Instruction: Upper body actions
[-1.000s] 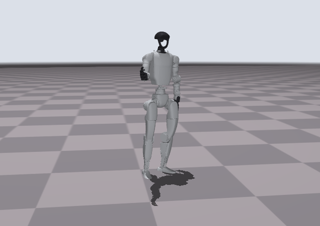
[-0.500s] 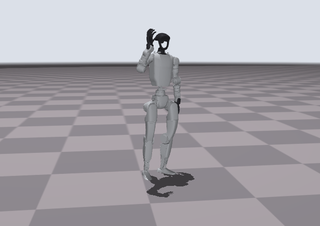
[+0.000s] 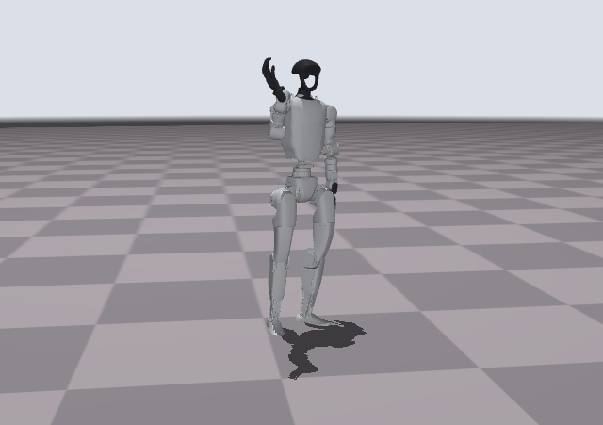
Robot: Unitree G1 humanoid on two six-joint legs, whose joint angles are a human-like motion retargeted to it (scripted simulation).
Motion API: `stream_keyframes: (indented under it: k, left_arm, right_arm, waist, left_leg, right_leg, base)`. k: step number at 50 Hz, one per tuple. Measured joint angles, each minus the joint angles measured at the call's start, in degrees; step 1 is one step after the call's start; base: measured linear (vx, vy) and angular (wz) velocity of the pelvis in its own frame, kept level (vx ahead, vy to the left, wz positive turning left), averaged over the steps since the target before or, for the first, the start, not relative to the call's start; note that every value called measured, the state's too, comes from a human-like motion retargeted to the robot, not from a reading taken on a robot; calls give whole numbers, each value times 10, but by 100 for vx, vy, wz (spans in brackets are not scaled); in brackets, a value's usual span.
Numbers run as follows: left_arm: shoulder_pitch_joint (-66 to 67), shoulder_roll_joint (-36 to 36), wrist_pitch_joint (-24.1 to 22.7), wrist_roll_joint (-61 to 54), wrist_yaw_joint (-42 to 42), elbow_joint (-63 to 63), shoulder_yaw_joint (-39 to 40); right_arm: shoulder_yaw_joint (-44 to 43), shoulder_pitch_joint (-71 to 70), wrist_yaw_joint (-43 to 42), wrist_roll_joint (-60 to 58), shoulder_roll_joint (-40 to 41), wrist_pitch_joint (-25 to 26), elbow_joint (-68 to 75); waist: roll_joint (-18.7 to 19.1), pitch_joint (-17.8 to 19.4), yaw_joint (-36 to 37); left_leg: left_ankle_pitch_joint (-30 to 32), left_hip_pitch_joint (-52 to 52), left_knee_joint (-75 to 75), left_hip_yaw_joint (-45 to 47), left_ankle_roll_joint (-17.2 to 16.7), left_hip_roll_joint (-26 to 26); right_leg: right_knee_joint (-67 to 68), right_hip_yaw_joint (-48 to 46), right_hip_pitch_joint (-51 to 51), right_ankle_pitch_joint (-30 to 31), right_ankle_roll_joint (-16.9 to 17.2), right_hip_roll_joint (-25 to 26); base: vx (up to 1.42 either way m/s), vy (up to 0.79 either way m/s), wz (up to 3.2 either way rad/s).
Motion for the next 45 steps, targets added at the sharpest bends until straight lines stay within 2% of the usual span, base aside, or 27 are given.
stream_keyframes:
  k: [5,14,20,22,25,32,45]
  left_arm:
    - [-1,-1,-1,0,-1,0,-1]
    - [-4,0,-1,-1,-3,-1,-6]
    - [-8,0,-2,-2,-4,-6,-10]
    - [-11,0,-2,-1,-4,-9,-11]
    - [-11,-1,-3,-1,-5,-12,-12]
    - [-10,-6,-5,-4,-8,-18,-10]
    - [0,-7,-2,-2,-7,-6,-4]
  right_arm:
    - [2,-4,-7,-9,2,11,6]
    - [56,-10,3,-107,-68,-38,-53]
    - [96,-21,7,-220,-123,-107,-107]
    - [109,-23,15,-264,-141,-151,-125]
    - [124,-22,20,-293,-160,-172,-140]
    - [106,-8,-8,-328,-149,-135,-129]
    - [34,26,5,-170,-54,-76,-41]
  waist:
    - [-1,-1,-1]
    - [3,0,1]
    - [8,2,1]
    - [10,4,0]
    - [12,3,0]
    - [17,4,1]
    - [20,5,4]
  left_leg:
    - [-1,1,0,2,0,0]
    - [-2,4,-3,16,-1,1]
    - [-1,5,-4,21,-1,1]
    - [-1,4,-3,21,-1,1]
    - [-1,3,-3,20,-1,1]
    - [0,2,-2,18,-1,0]
    - [2,1,-1,11,0,-2]
  right_leg:
    - [1,1,-1,0,0,0]
    - [3,11,-7,3,0,1]
    - [3,15,-10,4,0,1]
    - [3,15,-10,4,0,0]
    - [3,15,-11,4,0,-1]
    - [3,13,-9,3,0,-2]
    - [1,7,-6,2,0,-3]
  base:
    - [0,0,0]
    - [0,0,0]
    - [0,0,0]
    - [0,0,0]
    - [0,0,0]
    - [0,0,0]
    - [0,0,0]
